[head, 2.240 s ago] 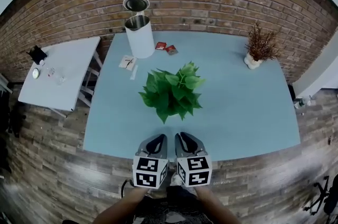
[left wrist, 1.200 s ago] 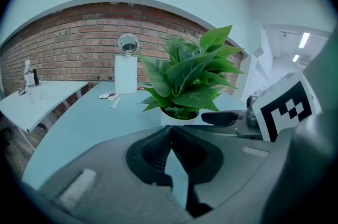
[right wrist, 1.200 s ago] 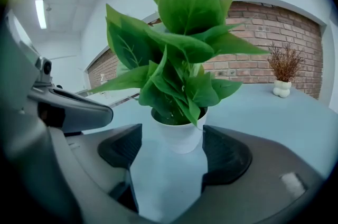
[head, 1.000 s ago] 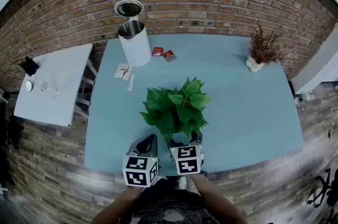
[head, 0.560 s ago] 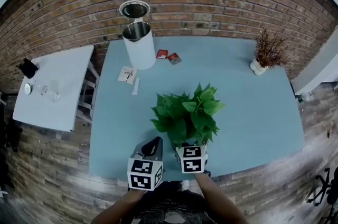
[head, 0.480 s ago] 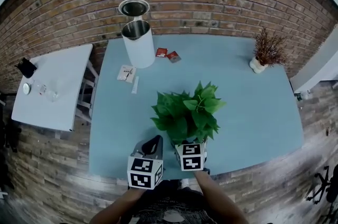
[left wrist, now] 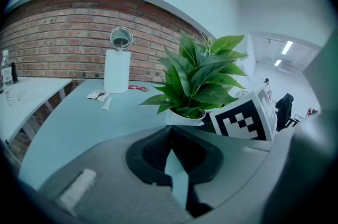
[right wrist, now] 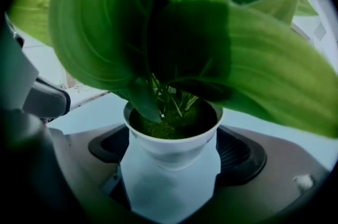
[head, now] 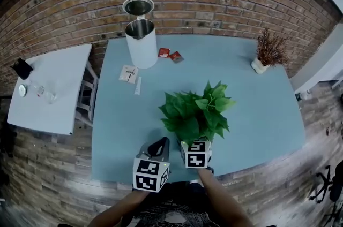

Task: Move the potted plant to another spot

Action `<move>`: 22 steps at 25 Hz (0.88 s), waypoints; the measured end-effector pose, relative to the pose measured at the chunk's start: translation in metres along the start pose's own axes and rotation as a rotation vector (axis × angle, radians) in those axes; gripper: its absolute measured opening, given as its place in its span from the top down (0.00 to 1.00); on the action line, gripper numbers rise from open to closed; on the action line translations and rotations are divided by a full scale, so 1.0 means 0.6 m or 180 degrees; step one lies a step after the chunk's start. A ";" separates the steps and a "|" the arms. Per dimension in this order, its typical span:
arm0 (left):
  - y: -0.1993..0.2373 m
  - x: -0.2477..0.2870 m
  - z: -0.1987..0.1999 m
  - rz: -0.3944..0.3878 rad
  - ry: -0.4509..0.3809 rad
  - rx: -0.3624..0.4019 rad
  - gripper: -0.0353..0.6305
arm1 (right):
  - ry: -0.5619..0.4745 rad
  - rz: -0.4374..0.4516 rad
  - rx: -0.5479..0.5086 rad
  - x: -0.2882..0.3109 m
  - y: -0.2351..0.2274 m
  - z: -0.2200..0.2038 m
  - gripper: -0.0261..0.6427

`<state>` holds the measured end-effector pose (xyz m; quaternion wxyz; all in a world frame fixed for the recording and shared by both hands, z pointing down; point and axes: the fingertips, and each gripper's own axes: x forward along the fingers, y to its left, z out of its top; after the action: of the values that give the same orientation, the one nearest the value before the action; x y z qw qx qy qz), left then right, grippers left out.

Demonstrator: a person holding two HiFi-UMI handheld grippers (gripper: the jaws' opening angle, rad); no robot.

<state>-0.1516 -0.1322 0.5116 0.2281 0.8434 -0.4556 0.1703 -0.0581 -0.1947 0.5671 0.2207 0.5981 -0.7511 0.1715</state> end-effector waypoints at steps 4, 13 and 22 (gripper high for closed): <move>-0.007 0.001 -0.002 -0.0048 0.0015 0.0000 0.95 | 0.0042 -0.0074 -0.0007 0.004 -0.003 -0.004 0.22; -0.005 0.016 -0.004 0.0064 -0.0007 -0.0054 0.95 | 0.0031 0.0016 -0.0135 0.005 -0.009 -0.006 0.26; -0.040 0.039 0.009 0.0171 -0.0002 -0.0096 0.95 | -0.0034 0.0158 -0.0188 -0.010 -0.032 -0.001 0.26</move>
<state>-0.1186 -0.1394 0.5131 0.2360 0.8274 -0.4807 0.1691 -0.0381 -0.1937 0.5641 0.2299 0.5734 -0.7716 0.1515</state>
